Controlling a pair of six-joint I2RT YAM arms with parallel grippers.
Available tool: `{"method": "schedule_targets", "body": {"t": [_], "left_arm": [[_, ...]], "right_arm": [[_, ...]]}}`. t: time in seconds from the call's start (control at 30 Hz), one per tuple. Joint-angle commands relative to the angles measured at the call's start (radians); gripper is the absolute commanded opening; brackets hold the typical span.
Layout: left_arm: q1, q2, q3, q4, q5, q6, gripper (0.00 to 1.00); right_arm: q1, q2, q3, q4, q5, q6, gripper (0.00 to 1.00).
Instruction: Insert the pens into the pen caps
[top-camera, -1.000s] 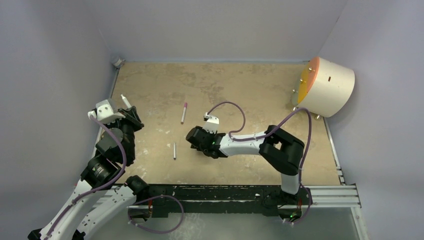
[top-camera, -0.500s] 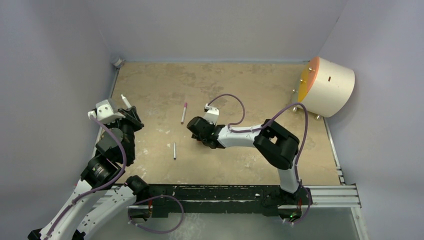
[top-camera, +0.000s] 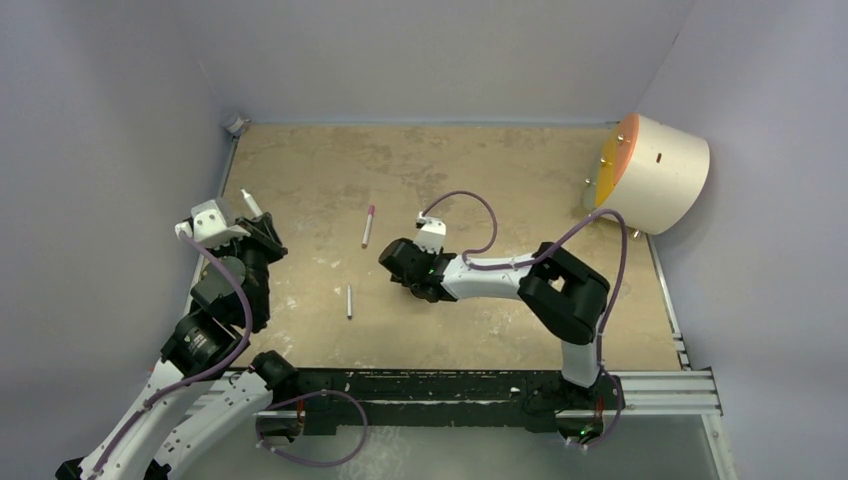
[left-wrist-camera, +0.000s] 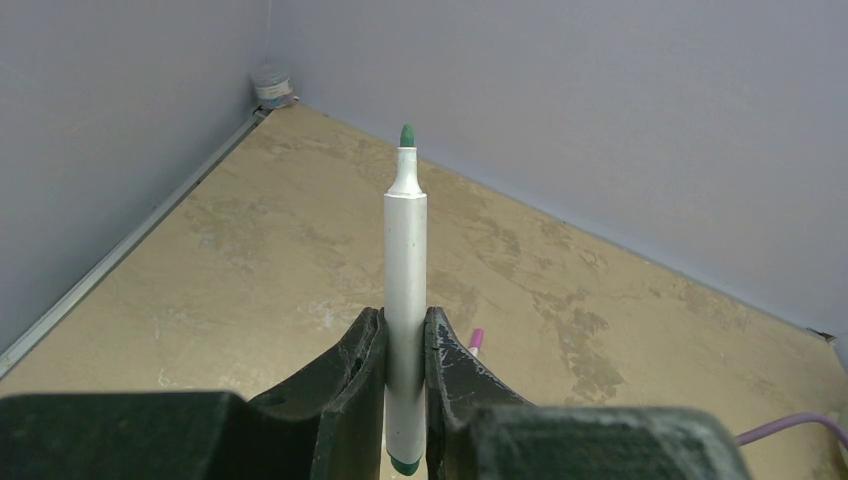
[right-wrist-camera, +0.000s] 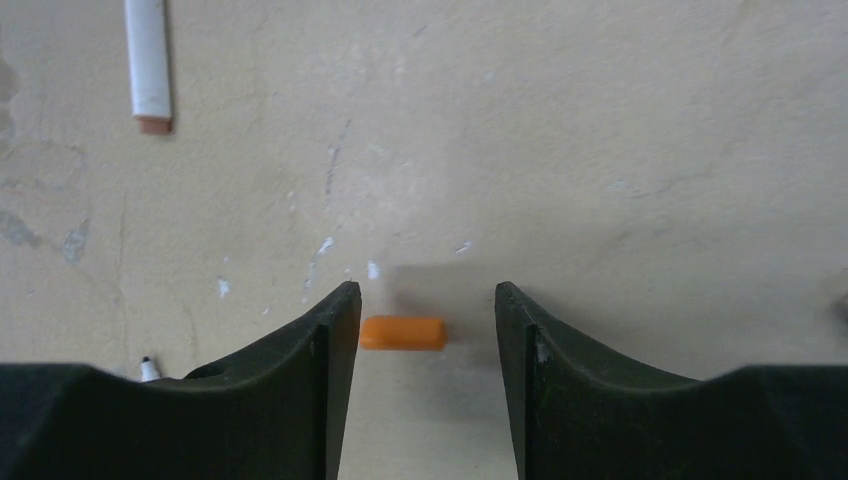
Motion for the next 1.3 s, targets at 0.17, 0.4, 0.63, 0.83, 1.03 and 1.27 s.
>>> {"method": "schedule_targets", "body": {"t": [0.17,0.4,0.63,0.83,1.03,1.27], "left_arm": [[0.000,-0.012,0.000,0.019,0.004,0.016,0.00],[0.000,-0.009,0.001,0.022,0.004,0.018,0.00],[0.001,-0.012,0.000,0.021,0.005,0.017,0.00],[0.001,-0.015,0.000,0.017,0.001,0.016,0.00],[0.000,-0.015,0.000,0.015,-0.004,0.019,0.00],[0.000,-0.010,0.000,0.015,-0.008,0.025,0.00]], "right_arm": [[-0.033,-0.110,-0.067,-0.040,0.080,0.033,0.50],[0.062,-0.087,-0.061,-0.093,0.078,0.114,0.06],[0.075,-0.083,-0.084,-0.091,0.029,0.118,0.00],[0.058,-0.061,-0.088,-0.068,0.012,0.085,0.00],[0.031,-0.038,-0.093,-0.030,-0.009,0.049,0.00],[-0.001,-0.018,-0.075,0.006,-0.026,-0.004,0.00]]}}
